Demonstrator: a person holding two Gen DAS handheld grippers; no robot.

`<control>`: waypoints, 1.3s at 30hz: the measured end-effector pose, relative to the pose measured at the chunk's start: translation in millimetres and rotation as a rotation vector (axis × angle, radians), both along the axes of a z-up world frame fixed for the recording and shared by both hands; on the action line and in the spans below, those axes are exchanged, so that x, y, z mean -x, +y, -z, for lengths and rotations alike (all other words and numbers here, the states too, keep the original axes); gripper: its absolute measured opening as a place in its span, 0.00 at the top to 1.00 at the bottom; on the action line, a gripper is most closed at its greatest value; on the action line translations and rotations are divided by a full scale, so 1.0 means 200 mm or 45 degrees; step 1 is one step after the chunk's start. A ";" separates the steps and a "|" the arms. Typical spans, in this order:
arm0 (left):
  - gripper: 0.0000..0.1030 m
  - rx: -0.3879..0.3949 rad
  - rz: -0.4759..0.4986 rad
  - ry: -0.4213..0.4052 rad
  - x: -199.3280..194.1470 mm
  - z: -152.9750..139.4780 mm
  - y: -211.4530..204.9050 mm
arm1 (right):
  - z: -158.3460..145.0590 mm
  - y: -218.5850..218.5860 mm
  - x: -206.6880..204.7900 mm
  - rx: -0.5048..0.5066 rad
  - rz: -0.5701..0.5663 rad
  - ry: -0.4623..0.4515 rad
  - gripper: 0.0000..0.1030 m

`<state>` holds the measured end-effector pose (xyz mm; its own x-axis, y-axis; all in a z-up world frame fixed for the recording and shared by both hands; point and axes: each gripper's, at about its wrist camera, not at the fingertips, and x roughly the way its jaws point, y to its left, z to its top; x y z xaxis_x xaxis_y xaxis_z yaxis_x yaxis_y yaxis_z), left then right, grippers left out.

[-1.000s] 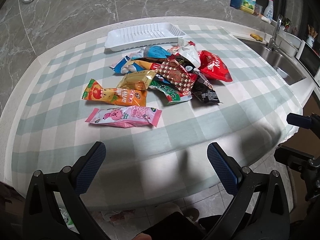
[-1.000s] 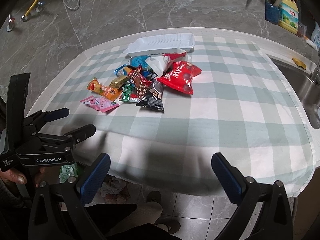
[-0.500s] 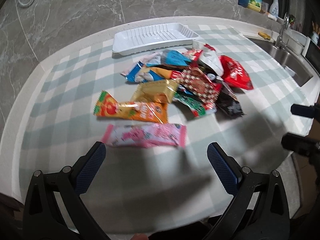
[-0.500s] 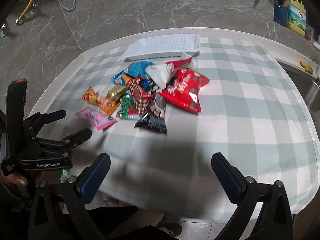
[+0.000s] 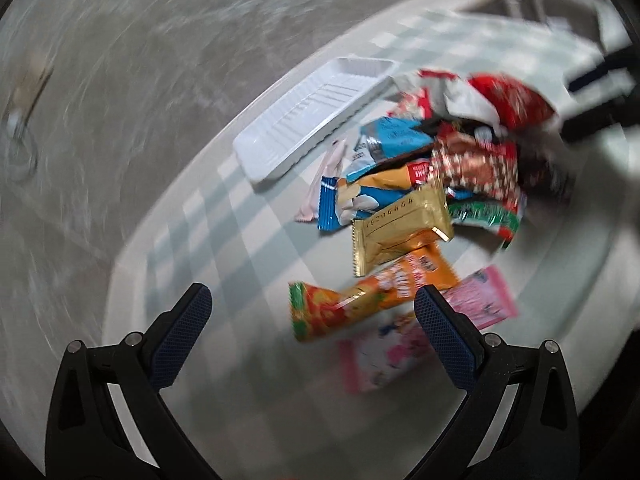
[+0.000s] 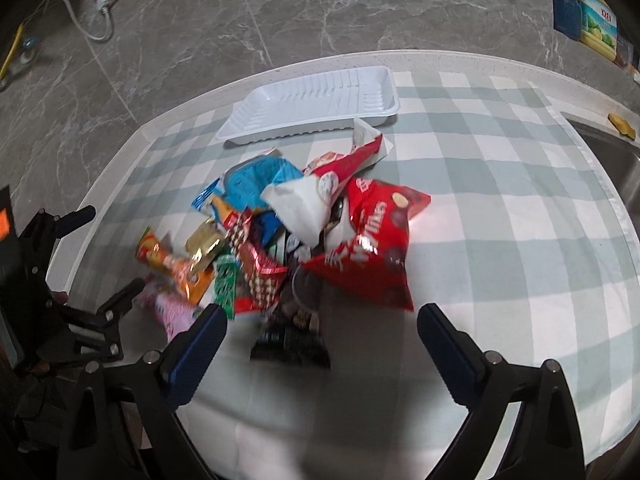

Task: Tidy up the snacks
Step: 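Reach the left tool to the orange stick snack while the right tool reaches the red Myllkes bag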

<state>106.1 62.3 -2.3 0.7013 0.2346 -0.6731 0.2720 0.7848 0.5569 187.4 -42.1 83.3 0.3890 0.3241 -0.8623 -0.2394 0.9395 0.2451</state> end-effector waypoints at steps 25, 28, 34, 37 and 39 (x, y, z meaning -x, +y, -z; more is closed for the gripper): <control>0.02 -0.452 0.638 0.122 -0.14 0.29 -0.06 | 0.17 0.06 -0.26 0.081 0.116 0.135 0.15; 0.17 -0.419 0.681 0.188 -0.14 0.29 -0.05 | 0.18 0.07 -0.28 0.093 0.125 0.149 0.15; 0.34 -0.374 0.741 0.278 -0.12 0.29 -0.05 | 0.21 0.07 -0.29 0.091 0.140 0.178 0.15; 0.34 -0.372 0.754 0.294 -0.12 0.28 -0.04 | 0.22 0.08 -0.29 0.093 0.143 0.188 0.15; 0.42 -0.354 0.760 0.337 -0.13 0.28 -0.04 | 0.23 0.08 -0.29 0.093 0.146 0.196 0.15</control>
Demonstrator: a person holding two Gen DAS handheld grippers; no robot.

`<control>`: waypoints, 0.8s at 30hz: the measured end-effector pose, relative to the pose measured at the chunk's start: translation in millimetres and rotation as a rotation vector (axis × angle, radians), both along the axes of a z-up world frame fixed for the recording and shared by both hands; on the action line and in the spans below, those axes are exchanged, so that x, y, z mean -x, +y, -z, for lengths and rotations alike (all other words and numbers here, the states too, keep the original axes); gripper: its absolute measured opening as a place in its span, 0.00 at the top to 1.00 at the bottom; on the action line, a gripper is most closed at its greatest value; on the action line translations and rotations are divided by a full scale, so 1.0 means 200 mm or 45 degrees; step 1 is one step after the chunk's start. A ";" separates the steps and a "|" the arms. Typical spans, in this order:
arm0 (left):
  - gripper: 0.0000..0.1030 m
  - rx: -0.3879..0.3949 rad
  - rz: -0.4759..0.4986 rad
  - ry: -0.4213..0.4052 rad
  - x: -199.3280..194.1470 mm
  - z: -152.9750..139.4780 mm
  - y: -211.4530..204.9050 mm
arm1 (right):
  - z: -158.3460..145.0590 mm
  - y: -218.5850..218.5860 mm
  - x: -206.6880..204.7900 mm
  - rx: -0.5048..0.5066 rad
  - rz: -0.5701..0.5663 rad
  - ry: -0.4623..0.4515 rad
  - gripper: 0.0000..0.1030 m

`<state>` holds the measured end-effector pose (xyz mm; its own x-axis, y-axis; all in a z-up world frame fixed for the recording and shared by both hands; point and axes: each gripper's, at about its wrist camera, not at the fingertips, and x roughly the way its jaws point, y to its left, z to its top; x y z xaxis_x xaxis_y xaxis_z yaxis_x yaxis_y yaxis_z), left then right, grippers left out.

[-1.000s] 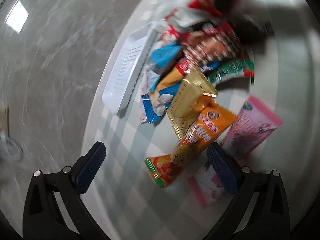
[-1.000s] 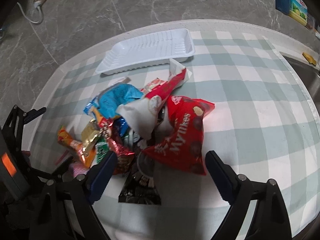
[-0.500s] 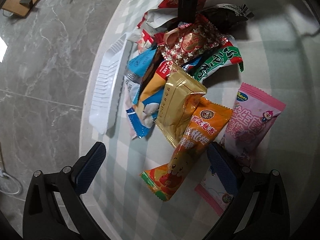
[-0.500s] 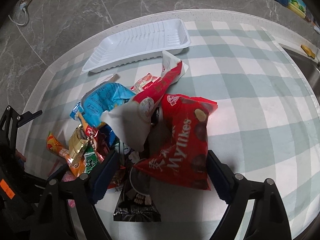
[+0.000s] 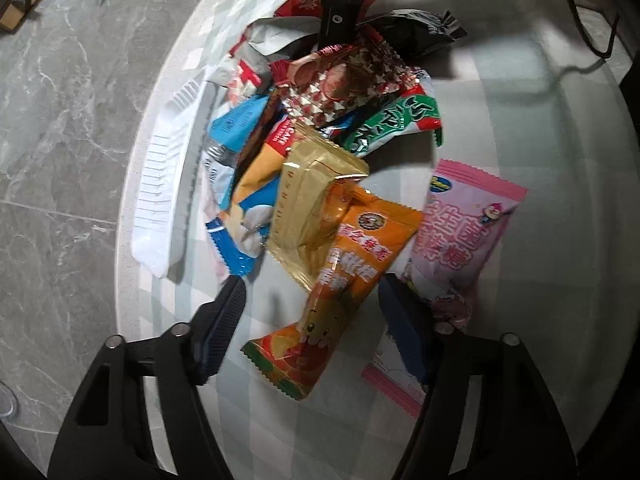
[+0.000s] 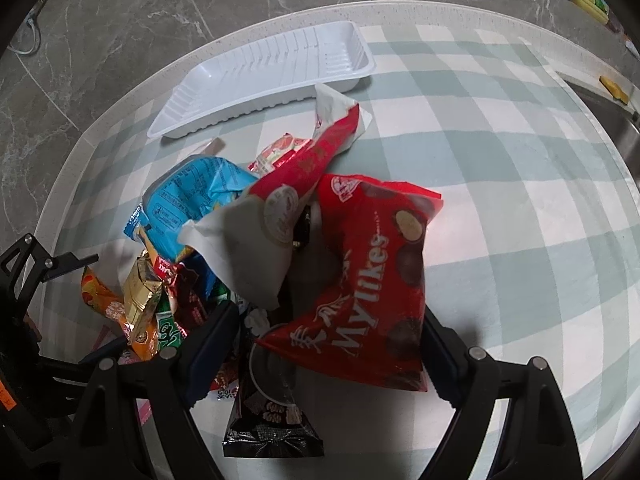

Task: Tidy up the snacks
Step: 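Reach the left tool to the orange stick snack while the right tool reaches the red Myllkes bag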

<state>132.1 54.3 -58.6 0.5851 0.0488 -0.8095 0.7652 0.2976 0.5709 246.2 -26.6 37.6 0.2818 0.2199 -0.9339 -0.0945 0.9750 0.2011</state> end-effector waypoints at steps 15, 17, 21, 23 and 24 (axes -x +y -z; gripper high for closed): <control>0.50 0.020 0.069 0.172 -0.06 -0.02 0.04 | 0.01 -0.05 -0.02 -0.090 0.055 0.063 0.25; 0.50 0.029 0.068 0.202 -0.08 -0.02 0.07 | 0.00 -0.07 -0.02 -0.108 0.083 0.068 0.25; 0.57 0.058 0.079 0.289 -0.13 -0.04 0.10 | 0.00 -0.09 -0.05 -0.132 0.118 0.086 0.25; 0.60 0.081 0.074 0.346 -0.17 -0.04 0.12 | 0.02 -0.10 -0.06 -0.160 0.146 0.112 0.25; 0.61 0.101 0.069 0.387 -0.19 -0.05 0.14 | 0.02 -0.11 -0.07 -0.171 0.159 0.113 0.26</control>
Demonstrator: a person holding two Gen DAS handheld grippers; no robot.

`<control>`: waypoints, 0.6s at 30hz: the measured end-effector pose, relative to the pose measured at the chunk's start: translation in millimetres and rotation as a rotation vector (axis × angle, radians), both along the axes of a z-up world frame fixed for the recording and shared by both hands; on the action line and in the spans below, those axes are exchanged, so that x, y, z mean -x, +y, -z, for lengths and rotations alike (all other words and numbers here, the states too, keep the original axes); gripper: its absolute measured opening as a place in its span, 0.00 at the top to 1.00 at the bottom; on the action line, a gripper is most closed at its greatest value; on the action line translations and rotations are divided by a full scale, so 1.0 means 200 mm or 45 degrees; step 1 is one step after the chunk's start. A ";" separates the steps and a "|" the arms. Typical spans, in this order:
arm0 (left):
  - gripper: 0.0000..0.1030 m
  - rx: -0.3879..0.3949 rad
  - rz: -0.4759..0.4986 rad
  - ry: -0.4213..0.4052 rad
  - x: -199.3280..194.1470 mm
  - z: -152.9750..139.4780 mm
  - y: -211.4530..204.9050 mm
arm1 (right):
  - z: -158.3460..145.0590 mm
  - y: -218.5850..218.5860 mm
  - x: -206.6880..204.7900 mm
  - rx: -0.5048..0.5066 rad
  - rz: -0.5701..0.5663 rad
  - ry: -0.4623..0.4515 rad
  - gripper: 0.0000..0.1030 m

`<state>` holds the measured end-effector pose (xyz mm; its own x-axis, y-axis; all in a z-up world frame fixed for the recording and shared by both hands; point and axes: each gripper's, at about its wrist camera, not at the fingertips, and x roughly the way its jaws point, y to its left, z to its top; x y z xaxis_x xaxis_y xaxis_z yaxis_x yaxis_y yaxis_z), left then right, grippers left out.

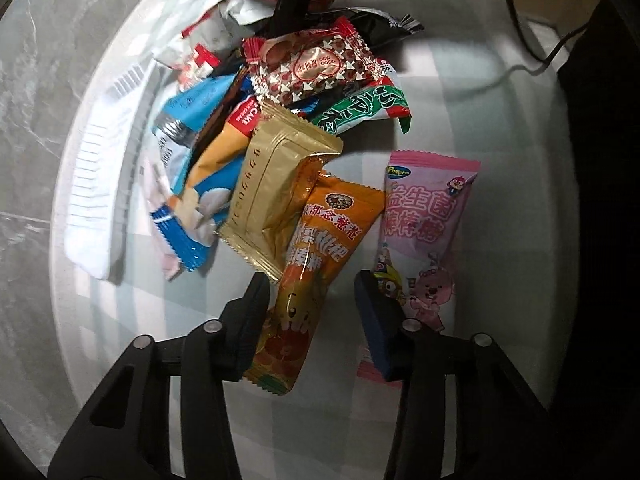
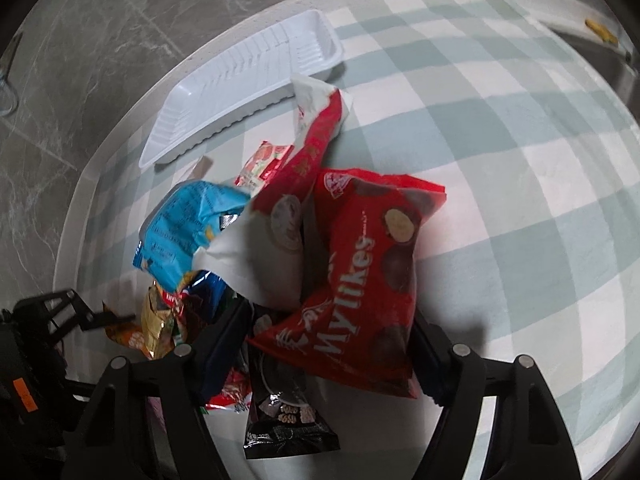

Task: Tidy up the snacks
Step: 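Reach the left tool to the orange stick snack while the right tool reaches the red Myllkes bag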

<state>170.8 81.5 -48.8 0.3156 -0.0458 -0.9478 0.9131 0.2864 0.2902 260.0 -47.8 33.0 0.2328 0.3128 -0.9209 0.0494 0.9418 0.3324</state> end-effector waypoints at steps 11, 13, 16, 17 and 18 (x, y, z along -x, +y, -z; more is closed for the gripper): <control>0.69 0.168 -0.152 0.333 -0.24 -0.01 0.14 | 0.00 -0.07 -0.01 -0.071 0.069 0.040 0.35; 0.69 0.179 -0.172 0.342 -0.24 -0.01 0.15 | -0.01 -0.08 -0.01 -0.077 0.075 0.052 0.35; 0.71 0.182 -0.194 0.333 -0.24 -0.01 0.13 | -0.03 -0.12 -0.01 -0.063 0.082 0.061 0.34; 0.71 0.183 -0.200 0.334 -0.23 -0.01 0.14 | -0.04 -0.13 0.00 -0.056 0.081 0.062 0.33; 0.71 0.184 -0.208 0.337 -0.22 -0.01 0.13 | -0.06 -0.15 0.01 -0.036 0.087 0.059 0.33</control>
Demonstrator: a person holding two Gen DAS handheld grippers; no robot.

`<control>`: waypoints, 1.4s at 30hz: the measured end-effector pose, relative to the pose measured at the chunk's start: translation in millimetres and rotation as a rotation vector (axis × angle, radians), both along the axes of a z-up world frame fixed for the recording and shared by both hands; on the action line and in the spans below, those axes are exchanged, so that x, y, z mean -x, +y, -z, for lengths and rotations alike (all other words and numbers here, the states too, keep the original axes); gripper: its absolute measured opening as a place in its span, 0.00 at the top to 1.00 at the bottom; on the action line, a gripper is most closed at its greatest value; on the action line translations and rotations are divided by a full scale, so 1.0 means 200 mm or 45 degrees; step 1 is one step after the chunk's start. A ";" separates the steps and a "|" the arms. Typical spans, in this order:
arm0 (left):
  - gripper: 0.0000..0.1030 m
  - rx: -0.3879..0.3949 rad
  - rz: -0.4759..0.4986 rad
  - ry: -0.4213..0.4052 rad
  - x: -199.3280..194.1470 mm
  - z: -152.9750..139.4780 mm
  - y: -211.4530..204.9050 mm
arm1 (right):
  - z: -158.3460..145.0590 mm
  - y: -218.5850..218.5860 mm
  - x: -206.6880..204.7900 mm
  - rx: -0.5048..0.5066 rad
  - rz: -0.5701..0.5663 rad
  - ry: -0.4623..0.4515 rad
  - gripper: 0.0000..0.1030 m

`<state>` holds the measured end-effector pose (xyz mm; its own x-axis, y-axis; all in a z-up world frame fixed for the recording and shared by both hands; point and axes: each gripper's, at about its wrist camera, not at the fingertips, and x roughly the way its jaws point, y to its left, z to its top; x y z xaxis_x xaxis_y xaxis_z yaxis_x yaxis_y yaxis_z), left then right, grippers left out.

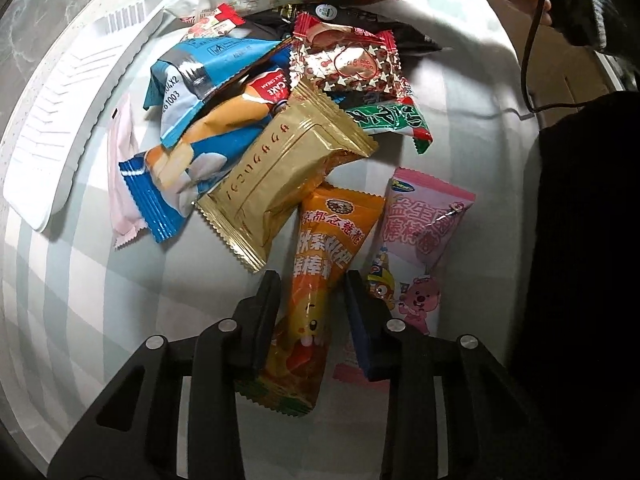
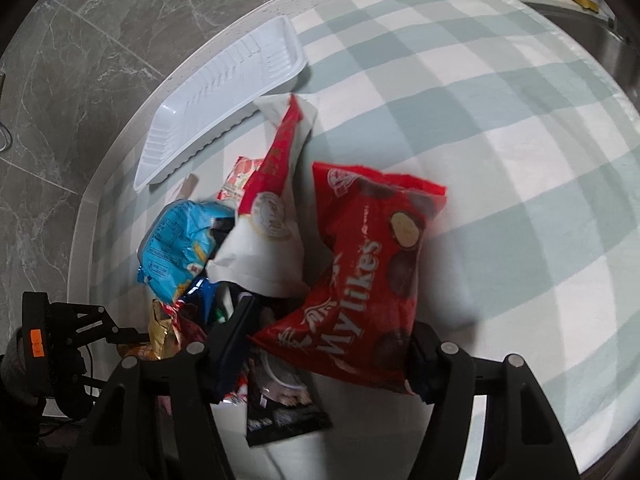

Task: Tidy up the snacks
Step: 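Reach the left tool to the orange stick snack while the right tool reaches the red Myllkes bag, then lift the orange snack with the left tool while the right tool lifts the red bag toward the tray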

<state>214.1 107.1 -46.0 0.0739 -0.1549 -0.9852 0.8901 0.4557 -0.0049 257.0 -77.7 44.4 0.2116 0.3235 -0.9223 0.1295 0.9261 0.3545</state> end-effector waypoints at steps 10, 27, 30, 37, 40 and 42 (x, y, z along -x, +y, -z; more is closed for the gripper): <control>0.71 -0.018 -0.054 0.006 0.08 0.01 -0.03 | -0.05 -0.15 0.04 0.042 0.058 0.001 0.32; 0.80 -0.001 -0.228 0.047 0.06 0.03 -0.06 | 0.01 -0.11 0.01 0.188 -0.047 0.014 0.62; 0.85 0.056 -0.316 0.103 0.01 0.03 -0.02 | 0.02 -0.13 0.02 0.132 -0.028 0.002 0.65; 0.87 0.167 -0.448 0.197 -0.02 0.06 0.07 | 0.03 -0.20 0.06 -0.035 0.074 -0.001 0.66; 0.87 0.219 -0.503 0.246 -0.03 0.06 0.11 | 0.03 -0.22 0.08 -0.114 0.115 -0.006 0.66; 0.87 0.255 -0.522 0.273 -0.03 0.05 0.13 | 0.02 -0.23 0.09 -0.158 0.139 -0.014 0.66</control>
